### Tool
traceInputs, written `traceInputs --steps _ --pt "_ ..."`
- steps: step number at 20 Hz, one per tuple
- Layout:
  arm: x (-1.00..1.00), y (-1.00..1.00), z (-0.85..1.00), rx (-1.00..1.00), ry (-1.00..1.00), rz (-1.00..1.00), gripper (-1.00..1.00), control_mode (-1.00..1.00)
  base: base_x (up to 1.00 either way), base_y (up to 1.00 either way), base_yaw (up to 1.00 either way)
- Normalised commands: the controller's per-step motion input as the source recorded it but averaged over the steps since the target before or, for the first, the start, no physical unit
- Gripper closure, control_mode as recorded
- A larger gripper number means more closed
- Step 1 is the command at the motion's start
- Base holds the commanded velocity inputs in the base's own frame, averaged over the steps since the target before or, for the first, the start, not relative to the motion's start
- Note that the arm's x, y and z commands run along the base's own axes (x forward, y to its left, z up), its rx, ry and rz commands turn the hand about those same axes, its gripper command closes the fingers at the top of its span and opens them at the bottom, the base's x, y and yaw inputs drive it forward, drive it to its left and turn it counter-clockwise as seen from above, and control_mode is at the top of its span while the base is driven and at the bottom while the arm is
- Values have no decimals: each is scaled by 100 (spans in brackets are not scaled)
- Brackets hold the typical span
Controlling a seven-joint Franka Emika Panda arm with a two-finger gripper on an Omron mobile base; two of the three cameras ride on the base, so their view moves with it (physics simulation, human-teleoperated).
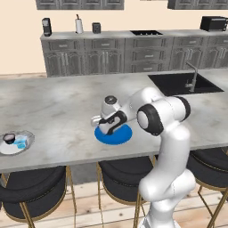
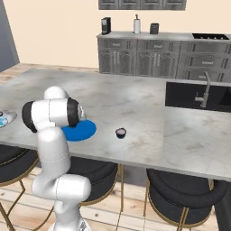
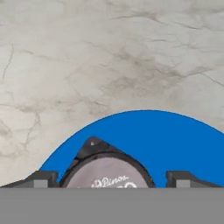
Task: Place two yogurt containers on each plate.
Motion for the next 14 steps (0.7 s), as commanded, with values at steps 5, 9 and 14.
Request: traceInputs --steps 5,9,14 --pt "-24 -20 45 1 -8 -14 -100 -100 0 0 0" --pt "-41 -78 33 5 -9 -4 -100 -100 0 0 0" --pt "-45 -94 35 1 -1 -4 -100 -100 0 0 0"
